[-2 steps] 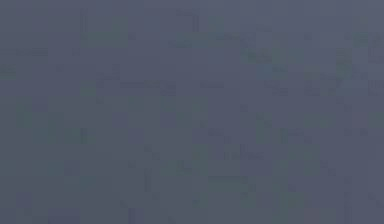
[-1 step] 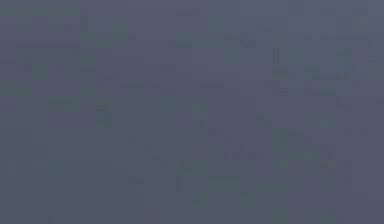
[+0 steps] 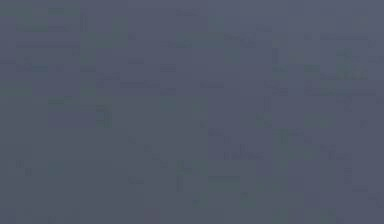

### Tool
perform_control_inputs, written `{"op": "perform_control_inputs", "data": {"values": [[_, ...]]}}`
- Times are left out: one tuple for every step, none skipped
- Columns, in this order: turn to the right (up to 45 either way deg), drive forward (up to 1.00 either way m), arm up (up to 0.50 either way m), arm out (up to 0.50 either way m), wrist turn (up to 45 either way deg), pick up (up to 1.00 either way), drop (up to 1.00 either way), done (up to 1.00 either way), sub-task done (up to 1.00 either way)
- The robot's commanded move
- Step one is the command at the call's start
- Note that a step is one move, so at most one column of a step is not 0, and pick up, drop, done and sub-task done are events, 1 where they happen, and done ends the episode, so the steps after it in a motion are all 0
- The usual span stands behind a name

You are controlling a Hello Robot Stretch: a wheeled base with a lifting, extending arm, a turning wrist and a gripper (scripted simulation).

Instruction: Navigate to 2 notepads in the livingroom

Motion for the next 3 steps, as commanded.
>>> {"op": "perform_control_inputs", "data": {"values": [[33.0,0.00,0.00,0.00,0.0,0.00,0.00,0.00,0.00],[-45.0,0.00,0.00,0.00,0.0,0.00,0.00,0.00,0.00],[45.0,0.00,0.00,0.00,0.0,0.00,0.00,0.00,0.00]]}}
